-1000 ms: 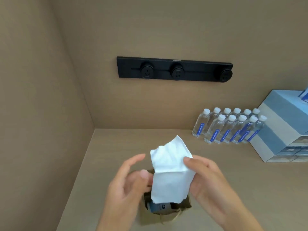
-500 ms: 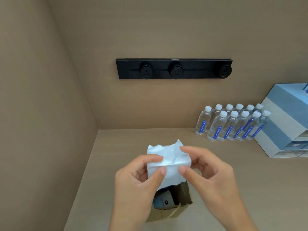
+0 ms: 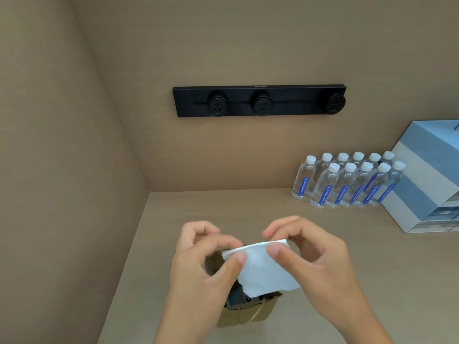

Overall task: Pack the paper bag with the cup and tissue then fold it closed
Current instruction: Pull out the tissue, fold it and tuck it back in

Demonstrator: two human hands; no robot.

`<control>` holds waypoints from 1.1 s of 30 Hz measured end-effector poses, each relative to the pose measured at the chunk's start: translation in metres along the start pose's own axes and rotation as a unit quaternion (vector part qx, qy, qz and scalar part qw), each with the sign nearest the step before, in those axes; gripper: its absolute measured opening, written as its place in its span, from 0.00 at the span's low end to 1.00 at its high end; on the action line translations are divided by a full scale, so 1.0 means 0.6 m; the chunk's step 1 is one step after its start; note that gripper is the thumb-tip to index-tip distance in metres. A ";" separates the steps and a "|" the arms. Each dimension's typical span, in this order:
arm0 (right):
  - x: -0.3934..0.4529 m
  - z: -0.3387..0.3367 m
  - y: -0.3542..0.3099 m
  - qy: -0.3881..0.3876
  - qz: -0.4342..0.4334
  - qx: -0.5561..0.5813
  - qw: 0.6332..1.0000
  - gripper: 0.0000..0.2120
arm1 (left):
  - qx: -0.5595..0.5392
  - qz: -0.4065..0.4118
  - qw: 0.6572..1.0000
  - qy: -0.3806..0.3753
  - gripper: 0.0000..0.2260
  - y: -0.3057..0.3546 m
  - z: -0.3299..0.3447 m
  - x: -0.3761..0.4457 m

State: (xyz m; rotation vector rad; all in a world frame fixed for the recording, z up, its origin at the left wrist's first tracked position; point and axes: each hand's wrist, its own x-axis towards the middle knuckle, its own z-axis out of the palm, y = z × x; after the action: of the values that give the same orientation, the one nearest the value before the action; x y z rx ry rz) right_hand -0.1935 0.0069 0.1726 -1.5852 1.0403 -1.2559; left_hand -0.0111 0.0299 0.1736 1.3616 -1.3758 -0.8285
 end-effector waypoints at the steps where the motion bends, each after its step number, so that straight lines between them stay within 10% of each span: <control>1: 0.002 0.001 -0.005 -0.013 0.003 0.022 1.000 0.02 | 0.013 0.003 1.000 -0.023 0.05 0.003 -0.001 0.000; 7: 0.018 -0.009 0.005 -0.023 0.125 0.195 0.972 0.17 | -0.153 -0.078 0.982 -0.077 0.06 0.012 0.012 0.014; 12: -0.023 0.032 0.054 -0.089 0.290 0.535 0.788 0.23 | -0.241 -0.125 0.962 -0.018 0.09 -0.013 0.023 0.011; 14: -0.030 0.047 0.069 -0.071 0.285 0.555 0.778 0.21 | -0.255 -0.148 0.955 -0.012 0.11 -0.023 0.027 0.005; 18: -0.018 0.024 0.065 -0.009 0.264 0.398 0.878 0.17 | -0.214 -0.179 0.960 0.021 0.11 -0.057 0.022 -0.008; 21: -0.013 -0.015 0.057 -0.033 0.255 0.048 0.965 0.09 | -0.022 -0.162 0.985 0.056 0.06 -0.108 0.007 -0.021; 25: -0.002 0.003 0.052 -0.258 0.226 -0.373 0.862 0.08 | 0.169 -0.201 0.962 -0.080 0.10 -0.147 0.031 -0.027; 33: 0.050 0.097 0.112 -0.361 0.299 -0.431 0.771 0.05 | 0.248 -0.235 0.936 -0.081 0.27 -0.178 0.049 -0.034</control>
State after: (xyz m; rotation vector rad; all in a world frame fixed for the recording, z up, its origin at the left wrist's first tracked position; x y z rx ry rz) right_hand -0.1386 -0.0351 0.1092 -1.8780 1.4838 0.3799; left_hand -0.0093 0.0306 0.0609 2.1121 -1.4677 -0.9527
